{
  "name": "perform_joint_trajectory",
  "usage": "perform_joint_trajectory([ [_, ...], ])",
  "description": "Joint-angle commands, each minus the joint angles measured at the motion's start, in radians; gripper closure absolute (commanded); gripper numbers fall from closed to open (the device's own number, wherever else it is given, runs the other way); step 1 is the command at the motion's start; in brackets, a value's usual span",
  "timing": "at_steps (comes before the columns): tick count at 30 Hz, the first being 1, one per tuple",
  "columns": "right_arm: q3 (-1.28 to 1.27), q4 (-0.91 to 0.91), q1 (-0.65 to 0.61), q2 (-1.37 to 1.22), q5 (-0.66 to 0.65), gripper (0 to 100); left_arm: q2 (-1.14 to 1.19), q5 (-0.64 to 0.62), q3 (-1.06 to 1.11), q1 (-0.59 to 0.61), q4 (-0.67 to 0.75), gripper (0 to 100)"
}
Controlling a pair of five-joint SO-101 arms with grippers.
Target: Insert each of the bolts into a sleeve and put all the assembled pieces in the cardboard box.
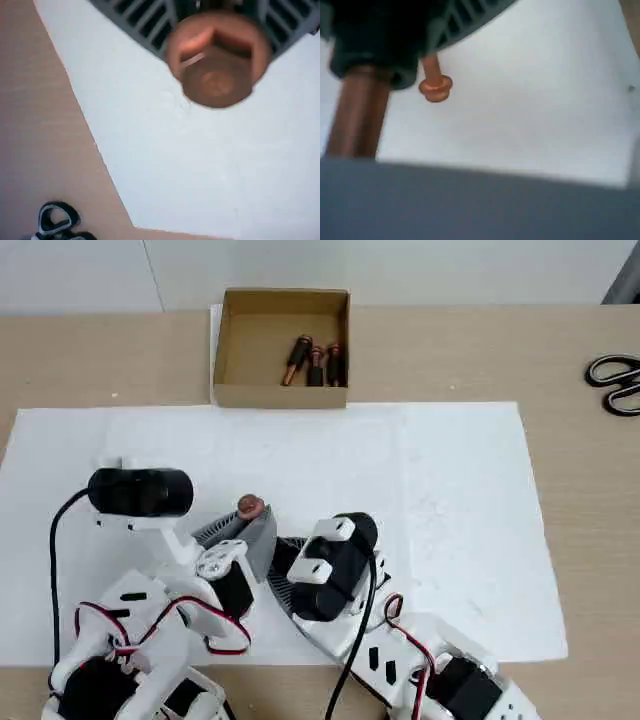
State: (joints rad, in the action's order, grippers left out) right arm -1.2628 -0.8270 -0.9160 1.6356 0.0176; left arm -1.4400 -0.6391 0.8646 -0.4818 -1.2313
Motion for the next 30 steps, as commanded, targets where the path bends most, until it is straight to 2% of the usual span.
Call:
perform_joint_trajectory([
  [1, 0.066, 0.035, -0.013, 0.012, -0.011, 99.5, -0.002, 0.008, -0.005, -0.034, -0.035, 99],
  [6, 0.066, 0.056, -0.012, 0.012, -0.012, 99.5, -0.002, 0.018, -0.004, -0.046, -0.101, 99],
  [10, 0.064, 0.084, -0.010, 0.012, -0.066, 99.5, -0.005, 0.035, 0.019, -0.046, -0.130, 99],
  [19, 0.060, 0.093, -0.010, 0.012, -0.077, 99.5, -0.008, 0.048, 0.071, -0.063, -0.077, 99],
  [26, 0.058, 0.093, -0.010, 0.012, -0.077, 99.5, -0.002, 0.092, 0.071, -0.064, -0.061, 85],
  [30, 0.043, 0.091, -0.008, 0.012, -0.077, 99.5, -0.002, 0.094, 0.071, -0.061, -0.063, 84],
])
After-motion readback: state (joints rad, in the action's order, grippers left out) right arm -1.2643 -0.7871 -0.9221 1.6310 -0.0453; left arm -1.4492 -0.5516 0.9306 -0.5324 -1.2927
